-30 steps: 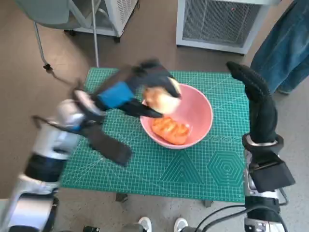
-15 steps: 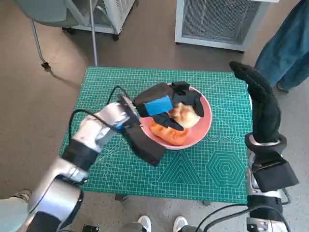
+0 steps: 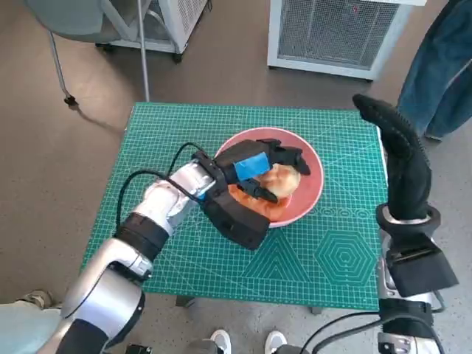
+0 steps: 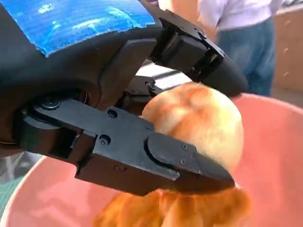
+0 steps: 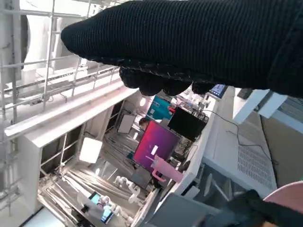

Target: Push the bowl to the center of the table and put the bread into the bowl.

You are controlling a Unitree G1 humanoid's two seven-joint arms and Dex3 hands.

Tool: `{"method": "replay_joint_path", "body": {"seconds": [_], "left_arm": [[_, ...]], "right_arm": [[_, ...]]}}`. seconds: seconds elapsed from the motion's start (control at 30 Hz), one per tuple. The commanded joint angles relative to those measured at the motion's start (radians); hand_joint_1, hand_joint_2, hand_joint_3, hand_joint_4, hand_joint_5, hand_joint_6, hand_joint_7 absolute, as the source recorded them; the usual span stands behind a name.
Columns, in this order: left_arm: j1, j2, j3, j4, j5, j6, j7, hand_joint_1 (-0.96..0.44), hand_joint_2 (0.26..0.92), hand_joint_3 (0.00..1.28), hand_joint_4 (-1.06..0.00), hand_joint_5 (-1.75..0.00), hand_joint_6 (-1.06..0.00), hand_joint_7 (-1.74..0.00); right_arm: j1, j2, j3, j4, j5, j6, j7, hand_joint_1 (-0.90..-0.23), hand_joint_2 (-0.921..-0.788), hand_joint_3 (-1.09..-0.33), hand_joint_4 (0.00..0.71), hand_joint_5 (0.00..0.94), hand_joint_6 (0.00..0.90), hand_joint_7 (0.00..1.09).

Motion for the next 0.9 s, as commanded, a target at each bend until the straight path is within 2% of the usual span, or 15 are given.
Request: {"method": "replay_joint_path", "body": {"seconds": [0.03,0.2,0.47,0.67,0.9], "left_arm": [[0.031,0.018,0.029,-0.047,-0.065,-0.002,-0.038,-0.15,0.887,0.01,-0.14,-0.01,-0.26,-0.17],[0.065,0.035,0.082,-0.115,-0.157,-0.003,-0.103,-0.15,0.844,0.00,-0.03,0.00,-0.17,-0.11],[0.148,0.074,0.160,-0.306,-0.267,0.028,-0.211,-0.11,0.809,0.00,0.00,0.00,-0.07,-0.05],[0.205,0.108,0.221,-0.434,-0.331,0.026,-0.243,-0.08,0.800,0.00,0.00,0.00,-0.07,-0.04],[0.291,0.133,0.347,-0.552,-0.506,-0.021,-0.262,-0.04,0.792,0.00,0.00,0.00,-0.09,-0.05]], "right_arm": [[0.014,-0.002,-0.001,0.026,-0.008,0.001,-0.001,-0.619,-0.921,-0.850,0.206,0.001,-0.001,0.57],[0.012,0.005,0.002,0.022,-0.022,0.004,-0.011,-0.622,-0.921,-0.851,0.207,0.001,-0.001,0.57],[0.003,0.010,0.007,0.009,-0.041,0.014,-0.021,-0.633,-0.921,-0.872,0.208,0.002,-0.001,0.58],[-0.010,0.006,0.008,0.002,-0.042,0.023,-0.016,-0.638,-0.921,-0.880,0.206,0.000,-0.001,0.59],[-0.029,0.006,0.015,0.001,-0.042,0.028,-0.010,-0.647,-0.921,-0.878,0.205,0.000,-0.001,0.58]]}}
